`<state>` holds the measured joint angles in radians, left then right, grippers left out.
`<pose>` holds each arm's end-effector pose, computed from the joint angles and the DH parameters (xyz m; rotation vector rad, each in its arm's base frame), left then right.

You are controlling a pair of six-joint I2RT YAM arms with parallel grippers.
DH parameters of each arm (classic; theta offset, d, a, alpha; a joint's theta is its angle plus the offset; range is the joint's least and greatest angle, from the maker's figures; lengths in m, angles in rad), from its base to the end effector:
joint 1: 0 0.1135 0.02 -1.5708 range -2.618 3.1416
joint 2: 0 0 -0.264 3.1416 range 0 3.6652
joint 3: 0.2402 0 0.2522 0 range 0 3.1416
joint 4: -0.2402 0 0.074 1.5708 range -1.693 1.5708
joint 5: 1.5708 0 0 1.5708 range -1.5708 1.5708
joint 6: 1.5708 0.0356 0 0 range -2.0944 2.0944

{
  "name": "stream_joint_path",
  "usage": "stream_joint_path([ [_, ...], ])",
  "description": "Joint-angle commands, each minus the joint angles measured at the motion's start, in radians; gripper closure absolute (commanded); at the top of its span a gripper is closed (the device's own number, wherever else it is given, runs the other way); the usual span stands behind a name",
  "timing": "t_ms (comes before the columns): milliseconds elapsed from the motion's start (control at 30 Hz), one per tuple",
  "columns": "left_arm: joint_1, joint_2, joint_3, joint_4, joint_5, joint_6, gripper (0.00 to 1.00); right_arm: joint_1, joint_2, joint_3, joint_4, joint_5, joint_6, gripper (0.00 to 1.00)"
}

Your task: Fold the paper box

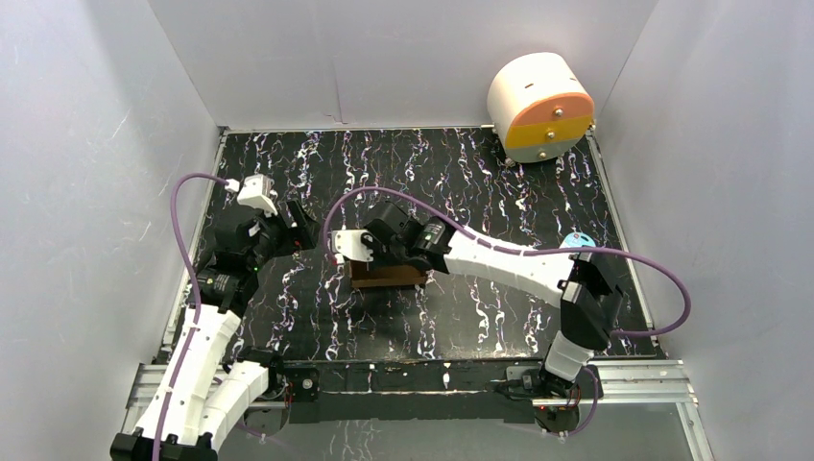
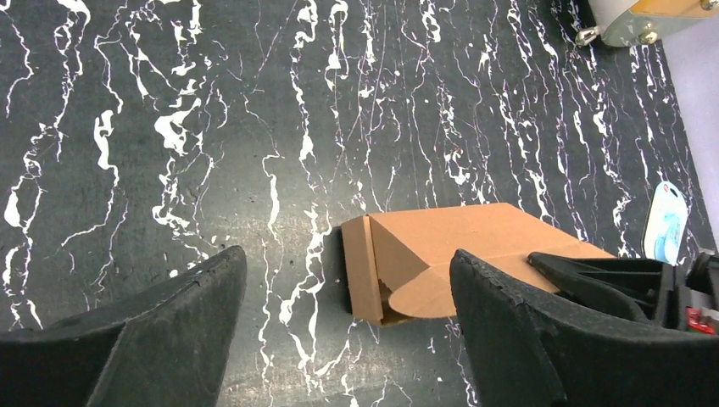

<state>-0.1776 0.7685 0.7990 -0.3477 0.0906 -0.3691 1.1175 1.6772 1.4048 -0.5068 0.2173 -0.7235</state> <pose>0.1738 -0.0345 0.3303 -0.1203 1.9089 -0.4572 0.1722 0.3360 0.2915 -1.7866 1.4922 -0.0586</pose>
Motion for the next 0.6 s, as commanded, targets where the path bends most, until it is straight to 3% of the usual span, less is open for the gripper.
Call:
stream_joint_path([
  [0, 0.007, -0.037, -0.033, 0.009, 0.016, -0.049, 0.14, 0.002, 0.014, -0.026, -0.041, -0.069, 0.047, 0.84],
  [267, 0.007, -0.067, -0.147, 0.091, 0.095, -0.16, 0.17, 0.082, -0.027, -0.273, 0.244, 0.076, 0.059, 0.78],
  [567, 0.006, 0.016, -0.245, 0.201, 0.231, -0.269, 0.21, 0.097, -0.097, -0.316, 0.258, 0.039, 0.12, 0.33],
])
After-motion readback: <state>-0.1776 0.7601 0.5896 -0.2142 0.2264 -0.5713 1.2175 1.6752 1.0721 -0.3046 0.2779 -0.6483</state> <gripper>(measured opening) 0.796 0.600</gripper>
